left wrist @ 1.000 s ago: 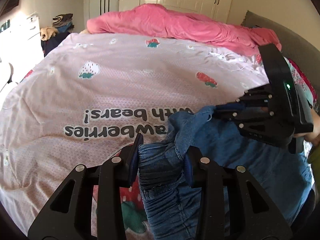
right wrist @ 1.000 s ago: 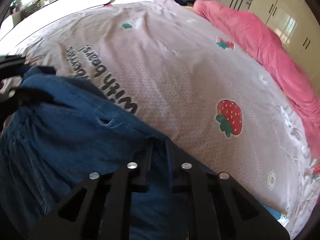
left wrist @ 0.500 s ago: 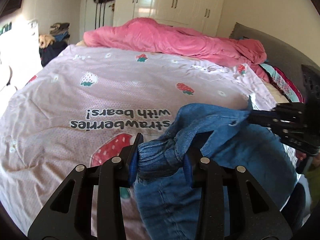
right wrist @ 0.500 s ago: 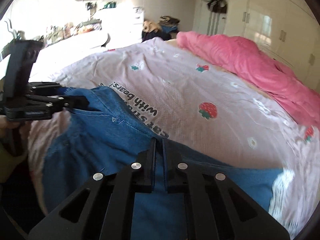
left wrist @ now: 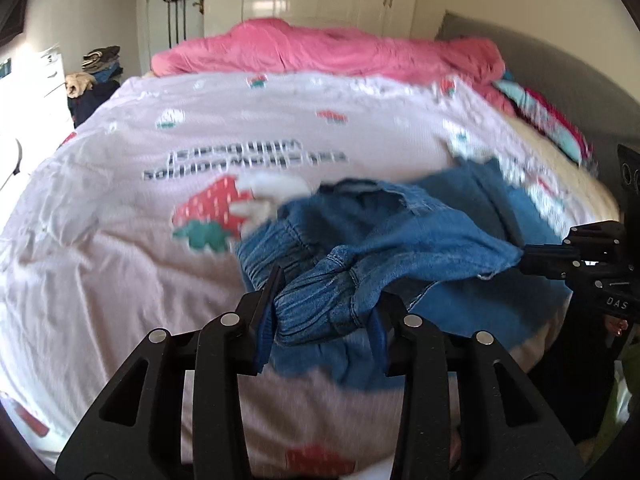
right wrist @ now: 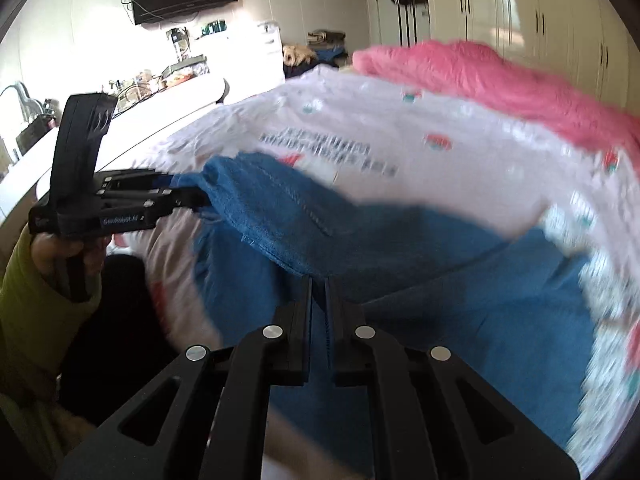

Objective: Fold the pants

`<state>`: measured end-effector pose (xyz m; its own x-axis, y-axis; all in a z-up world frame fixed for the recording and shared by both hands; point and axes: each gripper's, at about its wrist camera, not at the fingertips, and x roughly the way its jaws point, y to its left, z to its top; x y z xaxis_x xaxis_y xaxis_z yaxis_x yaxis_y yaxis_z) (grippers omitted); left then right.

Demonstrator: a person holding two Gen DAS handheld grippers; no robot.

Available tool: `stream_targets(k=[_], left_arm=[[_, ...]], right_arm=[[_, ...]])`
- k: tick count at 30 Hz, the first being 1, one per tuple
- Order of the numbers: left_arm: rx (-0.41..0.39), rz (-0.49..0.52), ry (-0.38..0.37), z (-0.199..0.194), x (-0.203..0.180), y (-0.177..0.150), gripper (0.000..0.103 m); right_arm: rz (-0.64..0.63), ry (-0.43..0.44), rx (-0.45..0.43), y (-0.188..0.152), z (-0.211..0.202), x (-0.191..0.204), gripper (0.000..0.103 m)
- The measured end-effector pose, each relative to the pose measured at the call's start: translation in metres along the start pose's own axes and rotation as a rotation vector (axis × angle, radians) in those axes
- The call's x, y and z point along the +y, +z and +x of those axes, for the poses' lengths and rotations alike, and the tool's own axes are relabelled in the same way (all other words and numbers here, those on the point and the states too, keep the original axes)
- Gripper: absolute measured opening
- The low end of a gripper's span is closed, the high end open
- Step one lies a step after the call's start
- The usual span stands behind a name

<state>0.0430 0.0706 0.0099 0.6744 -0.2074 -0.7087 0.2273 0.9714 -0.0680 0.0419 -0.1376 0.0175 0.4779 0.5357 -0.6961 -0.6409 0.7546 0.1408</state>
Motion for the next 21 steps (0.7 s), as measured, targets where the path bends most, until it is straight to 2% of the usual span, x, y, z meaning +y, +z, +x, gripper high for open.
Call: stream_targets(k=[7,9,12,14,16,17,18,20,21], left_arm=[[0.062,0.012,0.022,-0.002,-0.003,-0.021,0.034],[0.101,-0.009,0.023,0.004,0.000,-0.024,0.040],[0.128,-0.039,-0.006,0.006,0.007,-0.026,0.042],[0.127,-0.035,-0.014,0.002,0.007,-0.029,0.043],[0.146,-0.045,-0.010,0.004,0.009,-0.034,0.043],[0.157,-0.058,-0.014,0.006,0.010,-0.036,0.043],[0.159,-0.065,-0.014,0.006,0.011,-0.036,0.043],[0.142,-0.080,-0.016,0.001,0.012,-0.035,0.046],[0.136,-0.088,-0.019,-0.001,0.014,-0.034,0.047]], right_arm=[[0.037,0.038,0.051,-0.032,0.012,0.016,0.005],[0.057,0.082,0.077,-0.038,0.019,0.022,0.003],[0.005,0.064,0.111,-0.043,0.026,0.037,0.003],[0.011,0.091,0.065,-0.039,0.012,0.039,0.003],[0.005,0.069,0.013,-0.033,-0.001,0.036,0.005],[-0.023,0.056,-0.006,-0.029,-0.006,0.035,0.008],[-0.059,0.027,-0.021,-0.025,-0.010,0.034,0.020],[-0.121,-0.028,-0.007,-0.022,-0.009,0.031,0.040],[-0.171,-0.067,0.024,-0.024,-0.004,0.030,0.040]])
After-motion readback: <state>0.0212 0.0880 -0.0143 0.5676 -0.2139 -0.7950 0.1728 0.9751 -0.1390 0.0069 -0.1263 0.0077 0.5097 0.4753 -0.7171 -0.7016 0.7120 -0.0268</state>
